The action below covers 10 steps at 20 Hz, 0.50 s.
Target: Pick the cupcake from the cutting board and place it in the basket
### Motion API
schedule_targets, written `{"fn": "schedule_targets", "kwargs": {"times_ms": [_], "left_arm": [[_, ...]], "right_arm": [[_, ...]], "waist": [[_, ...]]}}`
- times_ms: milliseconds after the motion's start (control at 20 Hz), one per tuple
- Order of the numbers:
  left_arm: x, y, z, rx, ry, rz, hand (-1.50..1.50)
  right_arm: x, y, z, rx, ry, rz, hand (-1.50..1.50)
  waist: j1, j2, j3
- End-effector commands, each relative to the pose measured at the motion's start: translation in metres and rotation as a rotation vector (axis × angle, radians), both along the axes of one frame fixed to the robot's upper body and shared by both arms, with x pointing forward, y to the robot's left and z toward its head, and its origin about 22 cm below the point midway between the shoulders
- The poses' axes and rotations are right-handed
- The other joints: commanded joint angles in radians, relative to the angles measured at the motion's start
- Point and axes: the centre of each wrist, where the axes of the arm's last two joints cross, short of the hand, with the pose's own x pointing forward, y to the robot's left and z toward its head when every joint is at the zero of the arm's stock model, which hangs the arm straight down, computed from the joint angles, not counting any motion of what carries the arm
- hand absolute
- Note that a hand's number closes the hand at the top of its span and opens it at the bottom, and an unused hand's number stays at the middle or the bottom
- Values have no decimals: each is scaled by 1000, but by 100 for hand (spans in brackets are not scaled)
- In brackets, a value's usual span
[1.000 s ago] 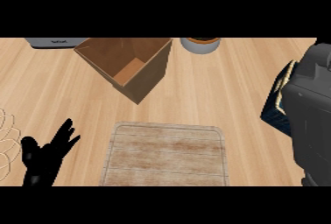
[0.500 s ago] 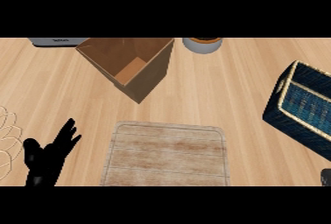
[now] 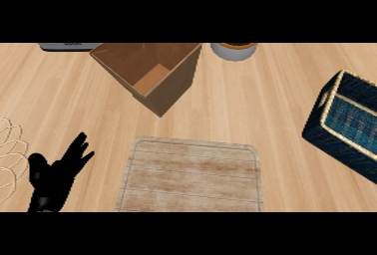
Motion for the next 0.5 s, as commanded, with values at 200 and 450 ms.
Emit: {"fn": "schedule_targets", "kwargs": {"times_ms": [200,450], "left_arm": [[-8,-4,-20,-5,149,23,0],[-9,-4,-22,-4,147,19,0]], "right_arm": [[-10,-51,-39,232,-83,-52,150],[-5,-65,-63,248,-80,-47,150]], "waist": [[1,12,-9],[10,13,-10]]}}
